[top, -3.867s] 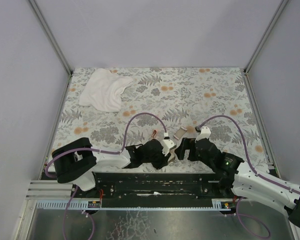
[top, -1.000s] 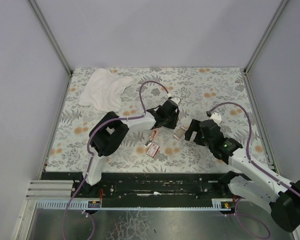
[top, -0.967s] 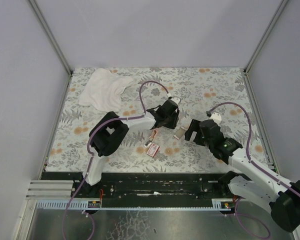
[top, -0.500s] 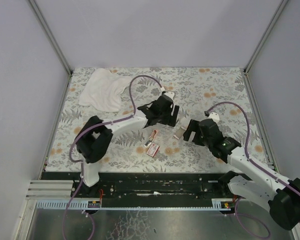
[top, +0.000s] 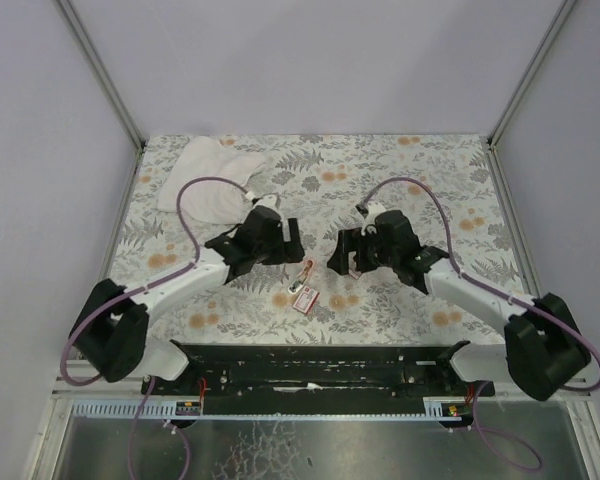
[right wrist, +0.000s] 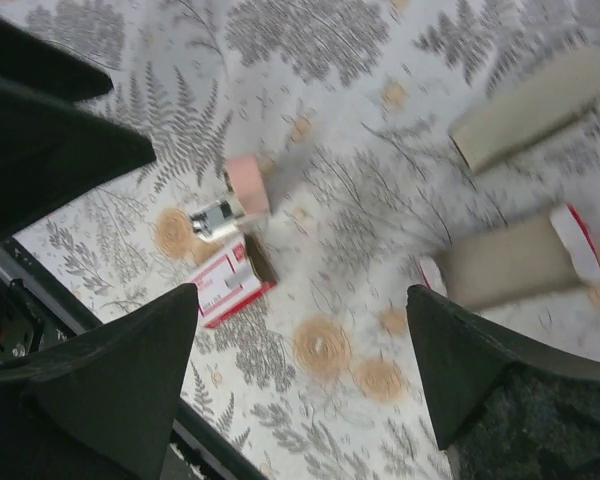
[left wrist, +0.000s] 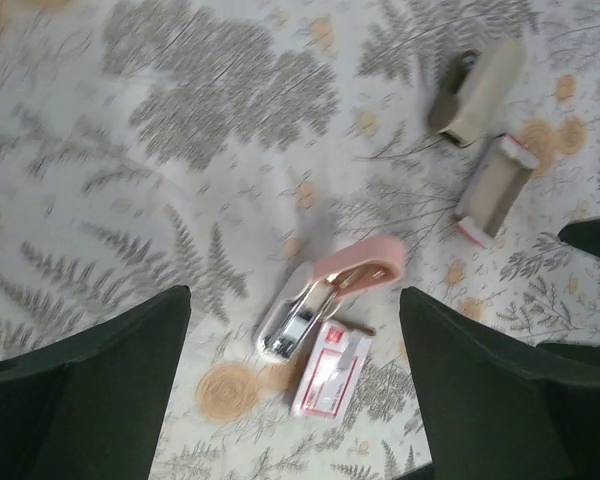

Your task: Load the staples into the stapler

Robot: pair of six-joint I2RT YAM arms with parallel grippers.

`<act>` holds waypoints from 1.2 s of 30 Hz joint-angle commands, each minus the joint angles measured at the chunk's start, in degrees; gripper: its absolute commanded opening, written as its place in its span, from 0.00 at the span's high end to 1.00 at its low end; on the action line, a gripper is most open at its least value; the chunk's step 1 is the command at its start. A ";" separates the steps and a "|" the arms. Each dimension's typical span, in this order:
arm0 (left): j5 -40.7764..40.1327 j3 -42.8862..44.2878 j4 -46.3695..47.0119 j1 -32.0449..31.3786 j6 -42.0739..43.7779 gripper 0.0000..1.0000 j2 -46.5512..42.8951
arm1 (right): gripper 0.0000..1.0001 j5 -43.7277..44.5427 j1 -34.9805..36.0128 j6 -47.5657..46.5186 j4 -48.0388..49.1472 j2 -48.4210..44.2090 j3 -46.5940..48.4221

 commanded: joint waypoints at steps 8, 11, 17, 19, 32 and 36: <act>19.37 -22.27 16.25 9.93 -12.69 0.37 -9.45 | 0.15 -6.60 4.06 -9.21 7.43 18.24 16.15; 22.02 -24.33 19.84 10.73 -14.00 0.43 -8.08 | 0.16 -6.06 4.75 -9.27 7.67 21.32 18.06; 24.60 -25.36 22.25 10.99 -14.13 0.47 -6.09 | 0.17 -6.00 5.34 -9.94 6.14 24.09 20.72; 25.40 -25.89 23.01 10.94 -14.37 0.49 -5.63 | 0.18 -6.47 5.66 -10.05 5.59 25.92 21.14; 27.89 -27.74 26.61 10.94 -15.31 0.59 -2.00 | 0.30 -7.70 7.14 -9.60 4.20 27.93 20.92; 29.04 -28.32 28.94 10.95 -16.24 0.62 -0.35 | 0.35 -8.35 7.49 -9.74 3.80 28.04 20.77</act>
